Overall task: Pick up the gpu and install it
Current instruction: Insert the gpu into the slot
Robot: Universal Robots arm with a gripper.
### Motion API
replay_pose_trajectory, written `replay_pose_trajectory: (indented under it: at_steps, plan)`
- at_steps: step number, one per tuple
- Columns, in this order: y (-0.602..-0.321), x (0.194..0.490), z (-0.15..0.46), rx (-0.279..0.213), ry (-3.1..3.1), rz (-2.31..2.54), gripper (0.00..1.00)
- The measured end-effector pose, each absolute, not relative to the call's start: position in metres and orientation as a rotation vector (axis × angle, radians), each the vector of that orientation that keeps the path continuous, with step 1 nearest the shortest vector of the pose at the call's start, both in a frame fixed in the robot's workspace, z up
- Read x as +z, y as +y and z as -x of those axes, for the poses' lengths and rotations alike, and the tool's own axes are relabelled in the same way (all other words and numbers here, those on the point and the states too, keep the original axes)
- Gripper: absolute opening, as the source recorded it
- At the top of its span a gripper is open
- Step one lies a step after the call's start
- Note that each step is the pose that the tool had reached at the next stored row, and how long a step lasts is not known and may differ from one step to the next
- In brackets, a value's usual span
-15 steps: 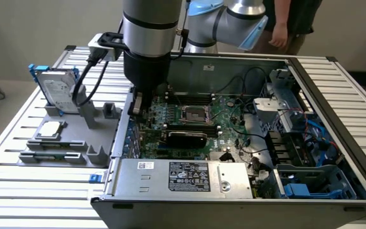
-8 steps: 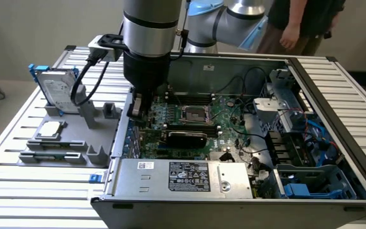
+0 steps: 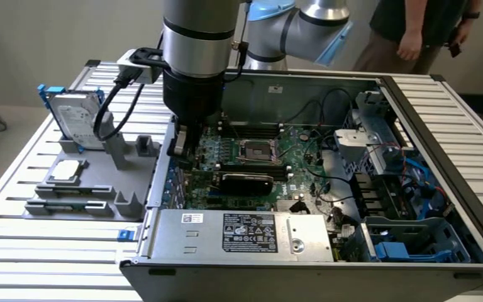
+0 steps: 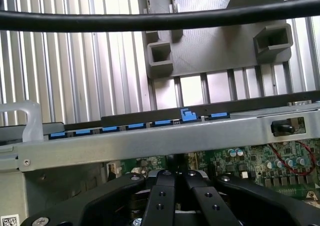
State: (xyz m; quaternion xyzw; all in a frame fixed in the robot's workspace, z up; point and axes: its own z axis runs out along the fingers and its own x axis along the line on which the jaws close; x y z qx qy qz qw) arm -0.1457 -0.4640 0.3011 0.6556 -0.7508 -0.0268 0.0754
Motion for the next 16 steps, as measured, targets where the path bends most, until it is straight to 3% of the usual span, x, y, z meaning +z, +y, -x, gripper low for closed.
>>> replay_pose_trajectory:
  at_steps: [16]
  plan:
    - [-0.4625, 0.3010, 0.1457, -0.087, -2.315, -1.895, 0.11]
